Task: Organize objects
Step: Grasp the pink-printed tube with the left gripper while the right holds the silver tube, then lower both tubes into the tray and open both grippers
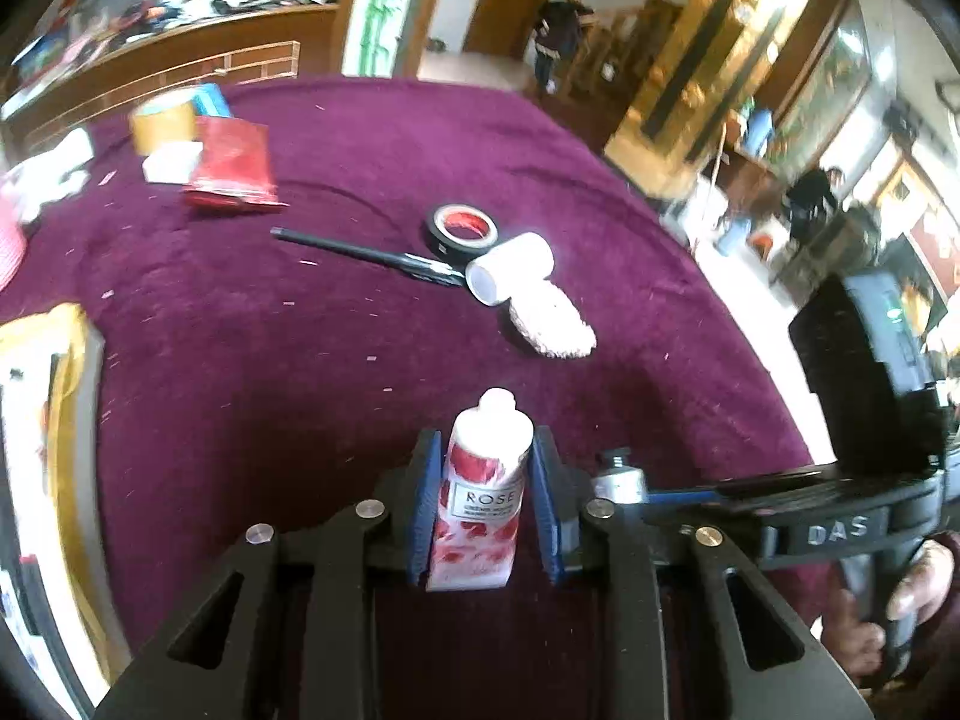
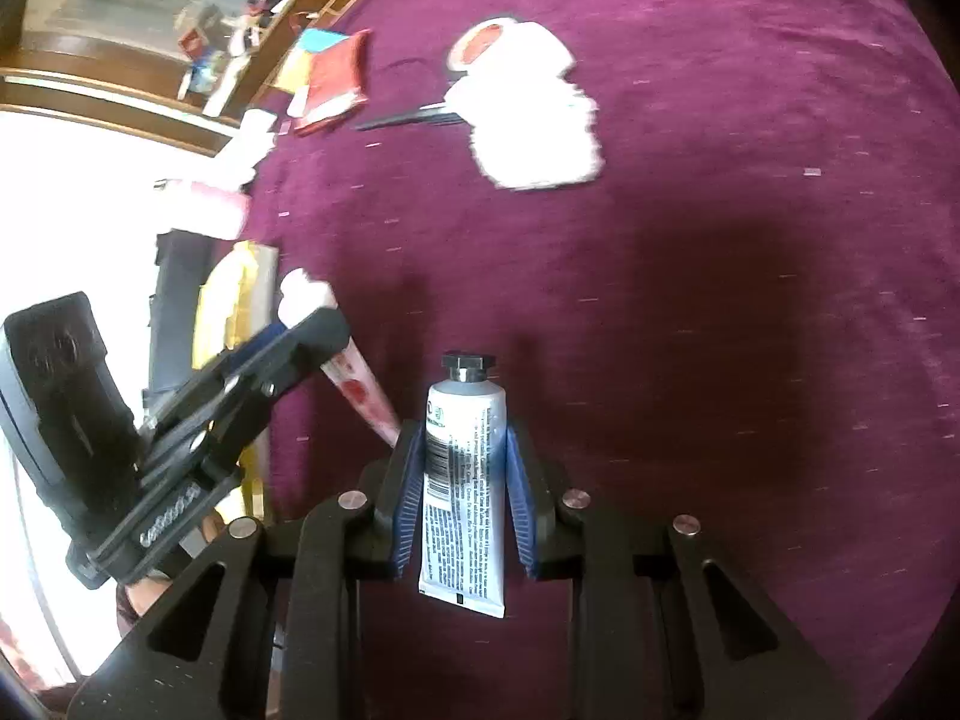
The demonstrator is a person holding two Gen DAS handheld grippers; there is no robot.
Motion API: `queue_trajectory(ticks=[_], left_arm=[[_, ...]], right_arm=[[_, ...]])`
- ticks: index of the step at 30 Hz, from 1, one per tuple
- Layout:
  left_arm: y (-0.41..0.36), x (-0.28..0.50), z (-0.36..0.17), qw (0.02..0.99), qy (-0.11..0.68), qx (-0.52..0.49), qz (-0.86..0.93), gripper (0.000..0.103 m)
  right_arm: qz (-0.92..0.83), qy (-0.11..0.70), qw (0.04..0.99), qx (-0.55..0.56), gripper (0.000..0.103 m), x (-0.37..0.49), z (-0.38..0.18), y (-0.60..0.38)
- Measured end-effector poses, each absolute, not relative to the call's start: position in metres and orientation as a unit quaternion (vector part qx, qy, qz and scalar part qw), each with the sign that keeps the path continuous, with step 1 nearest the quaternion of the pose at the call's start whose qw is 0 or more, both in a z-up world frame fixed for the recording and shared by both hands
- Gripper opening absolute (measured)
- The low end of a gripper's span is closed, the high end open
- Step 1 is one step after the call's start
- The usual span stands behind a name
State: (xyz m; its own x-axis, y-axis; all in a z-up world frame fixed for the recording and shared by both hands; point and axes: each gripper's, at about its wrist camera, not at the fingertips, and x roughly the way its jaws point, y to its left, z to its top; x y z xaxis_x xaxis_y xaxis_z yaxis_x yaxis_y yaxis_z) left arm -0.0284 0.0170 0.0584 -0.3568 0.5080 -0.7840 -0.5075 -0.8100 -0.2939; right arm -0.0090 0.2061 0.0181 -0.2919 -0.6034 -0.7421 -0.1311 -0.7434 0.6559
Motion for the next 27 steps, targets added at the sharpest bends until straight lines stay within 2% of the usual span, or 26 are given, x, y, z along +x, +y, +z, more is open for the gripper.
queue_trajectory(ticks=[14,20,27], left_arm=[[-0.149,0.006,0.116,0.246,-0.119,-0.413,0.869,0.020],[-0.216,0.025,0.121,0.224,-0.127,-0.422,0.869,0.020],[-0.263,0.037,0.111,0.210,-0.090,-0.462,0.857,0.020]], right_arm=[[-0.755,-0.259,0.253,0.547,0.024,-0.022,0.081,0.068],[-0.745,-0.245,0.284,0.552,0.025,-0.025,0.085,0.007],[-0.737,-0.215,0.292,0.570,0.025,-0.023,0.070,-0.056]])
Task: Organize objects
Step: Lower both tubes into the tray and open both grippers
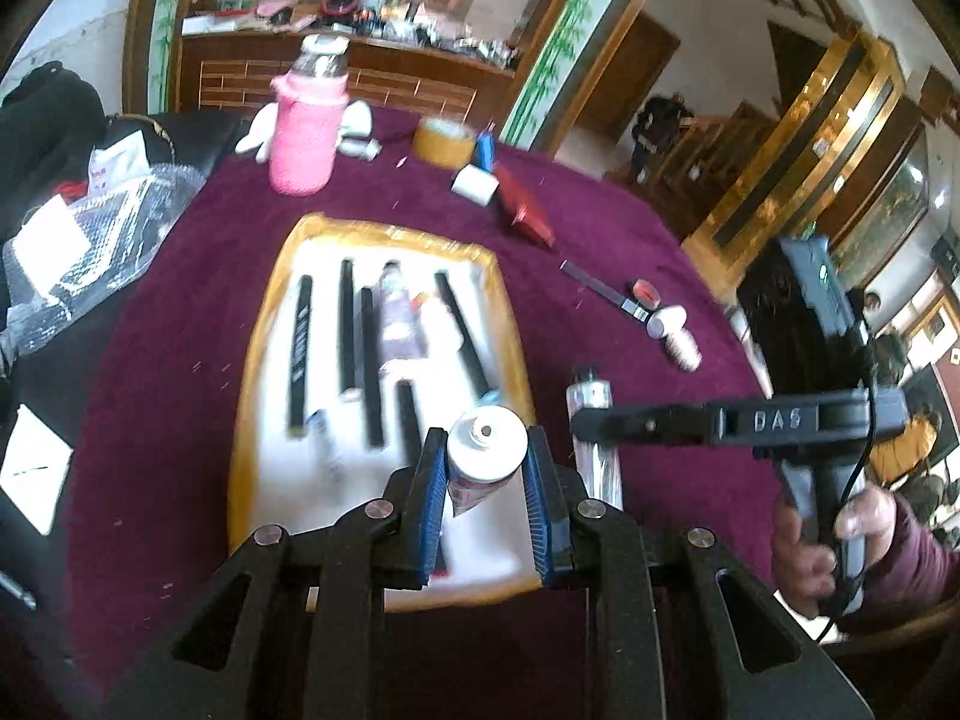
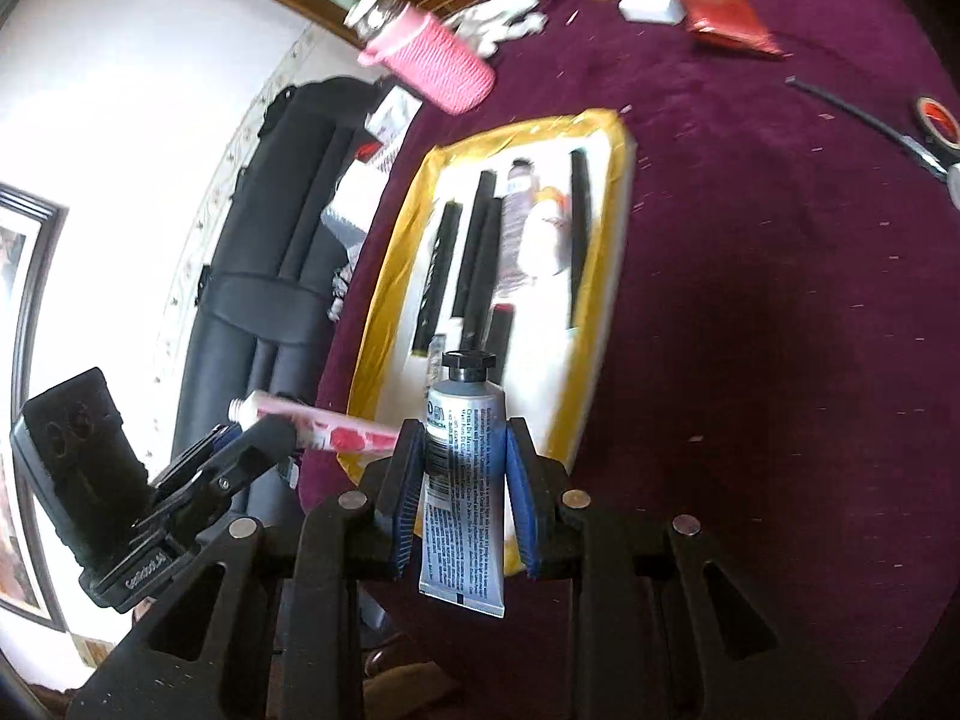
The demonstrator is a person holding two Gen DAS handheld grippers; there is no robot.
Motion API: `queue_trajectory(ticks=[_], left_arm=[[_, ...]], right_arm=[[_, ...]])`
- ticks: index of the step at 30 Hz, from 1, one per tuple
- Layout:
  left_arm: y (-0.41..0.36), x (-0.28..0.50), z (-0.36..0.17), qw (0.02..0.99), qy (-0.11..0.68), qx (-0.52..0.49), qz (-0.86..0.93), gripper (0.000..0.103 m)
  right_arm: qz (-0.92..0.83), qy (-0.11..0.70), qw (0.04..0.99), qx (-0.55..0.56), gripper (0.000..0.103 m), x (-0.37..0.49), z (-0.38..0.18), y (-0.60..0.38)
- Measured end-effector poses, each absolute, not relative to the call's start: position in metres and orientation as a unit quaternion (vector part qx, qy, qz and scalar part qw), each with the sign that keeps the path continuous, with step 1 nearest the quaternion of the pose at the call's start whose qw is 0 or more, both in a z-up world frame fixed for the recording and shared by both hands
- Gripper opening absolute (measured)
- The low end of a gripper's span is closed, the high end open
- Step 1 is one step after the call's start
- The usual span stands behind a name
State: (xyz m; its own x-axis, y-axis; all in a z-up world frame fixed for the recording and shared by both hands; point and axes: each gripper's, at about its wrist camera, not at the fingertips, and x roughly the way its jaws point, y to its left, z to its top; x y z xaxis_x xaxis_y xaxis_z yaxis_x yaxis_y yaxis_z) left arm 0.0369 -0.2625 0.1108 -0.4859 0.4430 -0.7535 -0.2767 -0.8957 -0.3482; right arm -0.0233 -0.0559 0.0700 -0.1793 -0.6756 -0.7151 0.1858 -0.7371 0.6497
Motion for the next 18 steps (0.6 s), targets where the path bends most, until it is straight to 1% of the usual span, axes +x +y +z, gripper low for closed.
queue_trajectory(ticks=[5,7,10,18], left_arm=[[-0.273,0.024,0.084,0.212,-0.052,-0.508,0.833,0.020],[-0.278,0.015,0.070,0.212,-0.056,-0.524,0.823,0.021],[-0.287,-0.001,0.057,0.217,-0.087,-0.534,0.812,0.021],[-0.282,-0.022,0.027,0.194,-0.078,-0.561,0.801,0.019]], right_arm=[[-0.752,-0.165,0.262,0.582,0.025,-0.030,0.058,-0.089],[-0.757,-0.146,0.247,0.586,0.025,-0.035,0.053,-0.098],[-0.765,-0.118,0.222,0.594,0.025,-0.041,0.046,-0.106],[-0.771,-0.089,0.181,0.604,0.025,-0.053,0.034,-0.113]])
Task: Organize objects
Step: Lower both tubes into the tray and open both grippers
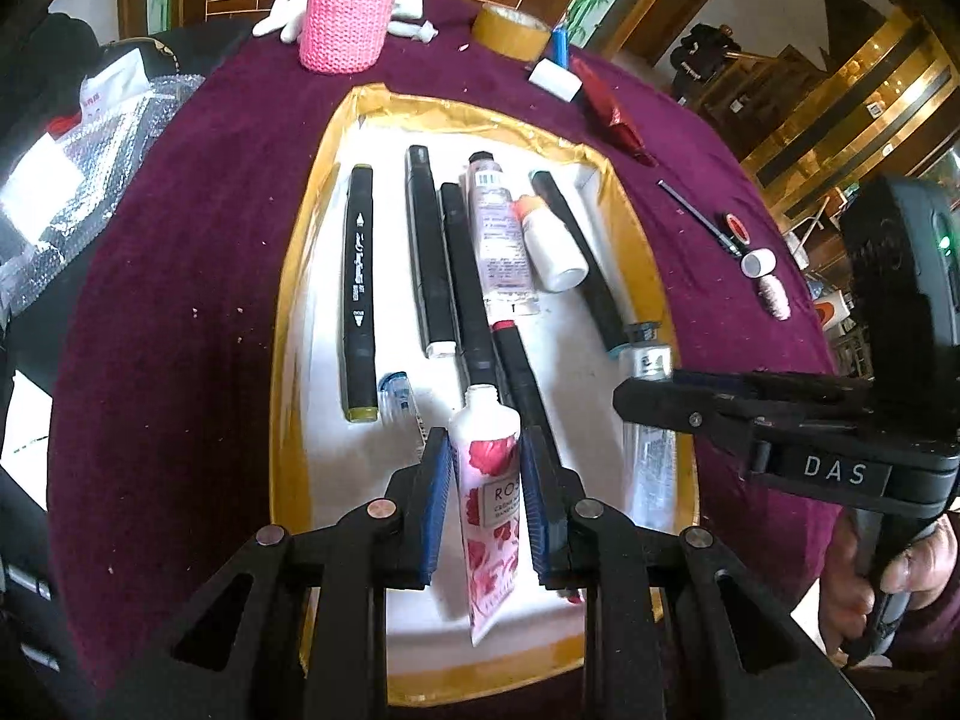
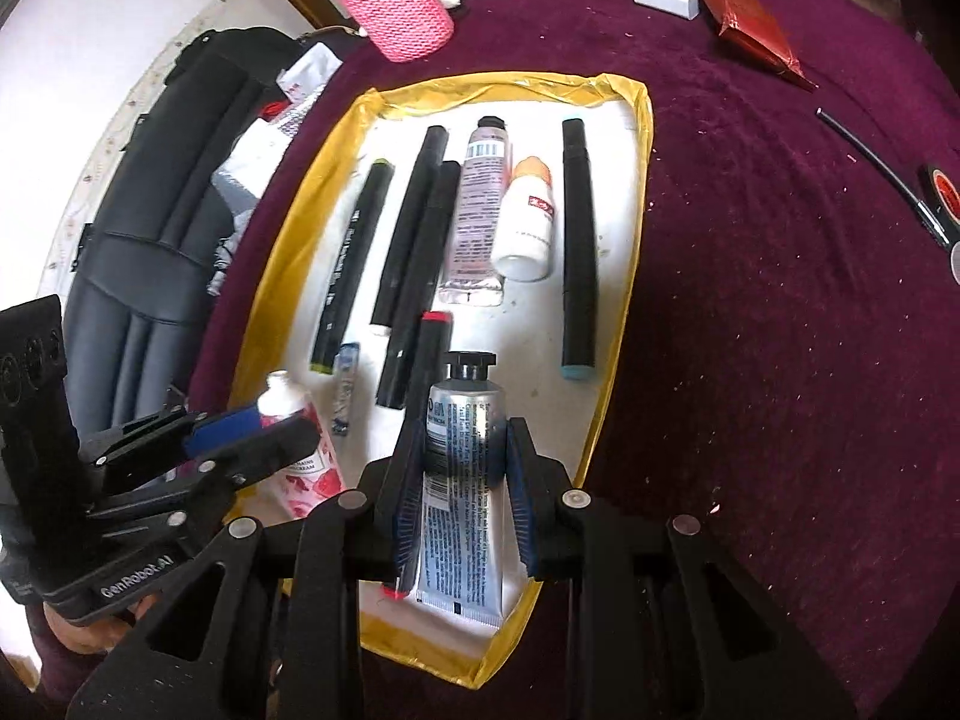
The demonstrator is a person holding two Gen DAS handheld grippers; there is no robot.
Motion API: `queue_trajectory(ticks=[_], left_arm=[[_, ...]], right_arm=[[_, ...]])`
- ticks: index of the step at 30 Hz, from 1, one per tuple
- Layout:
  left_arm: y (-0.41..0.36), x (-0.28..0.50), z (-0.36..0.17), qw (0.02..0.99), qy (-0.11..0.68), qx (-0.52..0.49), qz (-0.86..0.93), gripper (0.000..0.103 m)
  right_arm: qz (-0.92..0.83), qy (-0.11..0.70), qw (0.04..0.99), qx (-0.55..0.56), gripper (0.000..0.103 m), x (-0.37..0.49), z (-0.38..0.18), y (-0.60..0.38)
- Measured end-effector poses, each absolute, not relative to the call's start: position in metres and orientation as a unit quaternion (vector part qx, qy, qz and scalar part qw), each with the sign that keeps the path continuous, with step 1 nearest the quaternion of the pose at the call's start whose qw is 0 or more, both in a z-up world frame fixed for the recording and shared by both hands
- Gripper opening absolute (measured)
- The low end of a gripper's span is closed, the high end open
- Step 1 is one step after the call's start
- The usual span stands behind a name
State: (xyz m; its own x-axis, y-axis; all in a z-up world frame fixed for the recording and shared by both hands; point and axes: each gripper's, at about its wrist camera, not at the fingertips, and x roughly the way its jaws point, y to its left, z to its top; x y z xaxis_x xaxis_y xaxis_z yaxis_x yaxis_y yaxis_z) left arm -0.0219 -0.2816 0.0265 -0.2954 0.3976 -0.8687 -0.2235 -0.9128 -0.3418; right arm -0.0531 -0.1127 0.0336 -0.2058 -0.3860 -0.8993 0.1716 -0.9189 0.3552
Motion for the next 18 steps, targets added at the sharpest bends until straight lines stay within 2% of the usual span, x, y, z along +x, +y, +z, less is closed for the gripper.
queue_trajectory(ticks=[8,9,11,16,18], left_arm=[[-0.267,-0.017,0.017,0.171,-0.042,-0.571,0.802,0.022],[-0.267,-0.017,0.018,0.169,-0.042,-0.570,0.803,0.025],[-0.269,-0.016,0.022,0.163,-0.042,-0.566,0.807,0.043],[-0.273,-0.016,0.033,0.155,-0.053,-0.561,0.811,0.052],[-0.275,-0.016,0.035,0.149,-0.058,-0.563,0.811,0.052]], right_arm=[[-0.766,-0.078,0.161,0.617,0.025,-0.061,0.022,-0.114],[-0.765,-0.078,0.159,0.619,0.025,-0.062,0.021,-0.114],[-0.761,-0.081,0.157,0.624,0.025,-0.063,0.018,-0.114],[-0.759,-0.079,0.155,0.627,0.025,-0.064,0.018,-0.114],[-0.760,-0.079,0.156,0.626,0.025,-0.064,0.020,-0.114]])
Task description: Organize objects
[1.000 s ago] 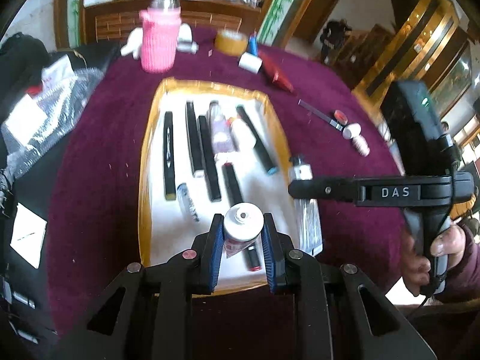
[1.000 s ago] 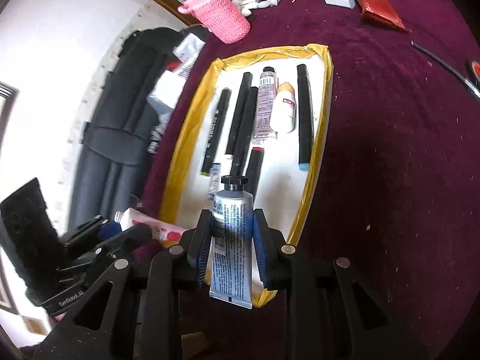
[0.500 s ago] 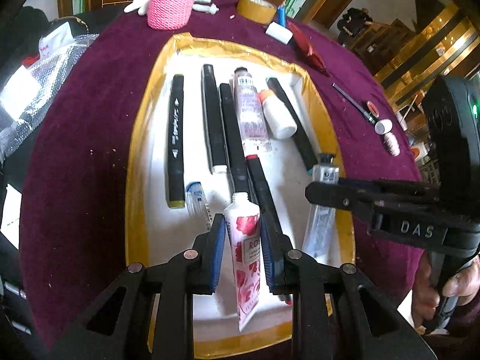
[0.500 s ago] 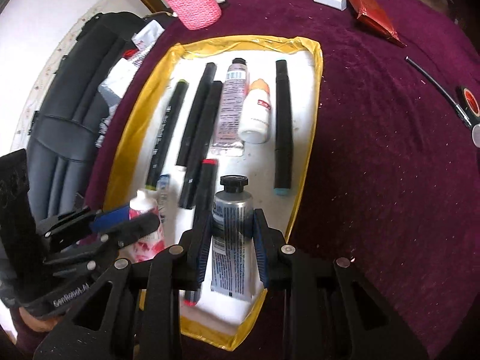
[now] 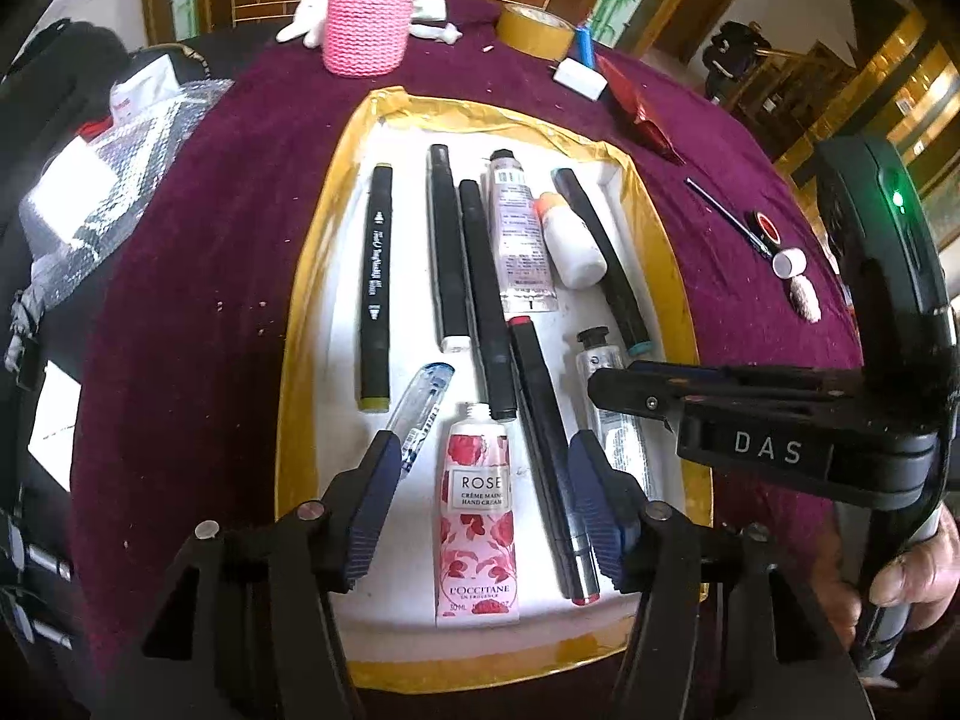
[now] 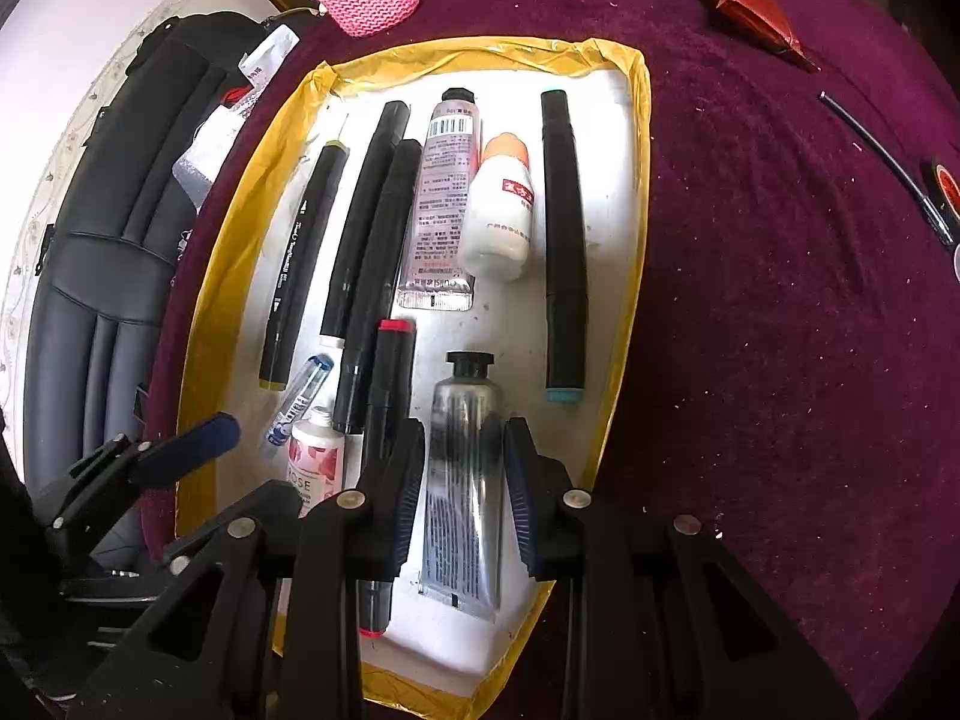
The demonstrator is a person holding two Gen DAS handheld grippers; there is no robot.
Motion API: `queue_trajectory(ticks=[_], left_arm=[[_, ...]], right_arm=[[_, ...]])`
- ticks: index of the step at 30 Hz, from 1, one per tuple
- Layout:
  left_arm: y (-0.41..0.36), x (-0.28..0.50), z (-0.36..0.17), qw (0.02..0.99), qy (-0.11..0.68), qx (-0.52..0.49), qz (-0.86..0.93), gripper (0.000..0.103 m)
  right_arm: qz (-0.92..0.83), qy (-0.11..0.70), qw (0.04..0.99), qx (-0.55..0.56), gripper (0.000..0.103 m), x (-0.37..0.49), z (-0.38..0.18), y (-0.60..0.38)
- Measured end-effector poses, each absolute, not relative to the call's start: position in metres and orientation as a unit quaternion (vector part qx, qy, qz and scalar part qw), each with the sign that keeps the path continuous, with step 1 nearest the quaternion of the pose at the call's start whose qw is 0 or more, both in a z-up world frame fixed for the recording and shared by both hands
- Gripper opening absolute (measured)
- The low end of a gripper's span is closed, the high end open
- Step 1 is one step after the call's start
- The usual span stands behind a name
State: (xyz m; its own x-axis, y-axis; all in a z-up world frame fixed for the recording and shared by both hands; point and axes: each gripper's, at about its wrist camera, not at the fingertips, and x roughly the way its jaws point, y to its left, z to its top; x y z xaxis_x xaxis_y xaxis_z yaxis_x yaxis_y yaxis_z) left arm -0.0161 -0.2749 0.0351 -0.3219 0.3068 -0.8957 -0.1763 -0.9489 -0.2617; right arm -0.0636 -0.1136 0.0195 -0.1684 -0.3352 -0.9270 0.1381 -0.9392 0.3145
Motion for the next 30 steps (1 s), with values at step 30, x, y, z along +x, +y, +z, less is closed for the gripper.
queue_trajectory(ticks=[30], left_arm=[[-0.179,0.031,0.101,0.106,0.089,-0.484,0.864,0.055]], right_arm=[[-0.805,-0.160,0.087,0.564,0.026,-0.015,0.067,-0.002]])
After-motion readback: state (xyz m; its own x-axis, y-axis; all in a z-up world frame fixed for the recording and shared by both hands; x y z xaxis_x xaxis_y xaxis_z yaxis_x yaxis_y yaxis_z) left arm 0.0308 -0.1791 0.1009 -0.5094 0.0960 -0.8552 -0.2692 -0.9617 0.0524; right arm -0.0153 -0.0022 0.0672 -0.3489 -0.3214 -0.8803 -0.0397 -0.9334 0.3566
